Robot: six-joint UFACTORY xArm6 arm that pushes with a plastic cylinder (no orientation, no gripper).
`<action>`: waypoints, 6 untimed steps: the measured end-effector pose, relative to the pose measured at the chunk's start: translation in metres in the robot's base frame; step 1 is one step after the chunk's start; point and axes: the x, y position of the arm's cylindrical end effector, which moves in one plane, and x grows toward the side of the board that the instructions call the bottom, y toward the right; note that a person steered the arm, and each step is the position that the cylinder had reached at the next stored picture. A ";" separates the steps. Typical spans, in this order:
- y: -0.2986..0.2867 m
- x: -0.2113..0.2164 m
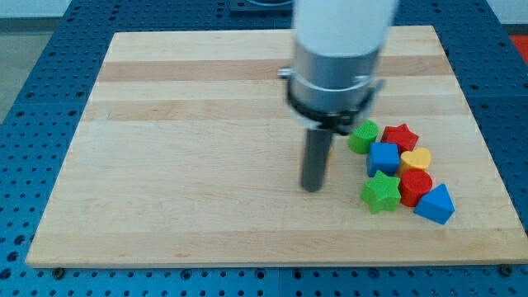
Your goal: Push the green circle above the cube
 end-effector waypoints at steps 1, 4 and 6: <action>-0.029 -0.025; 0.051 -0.024; 0.037 -0.056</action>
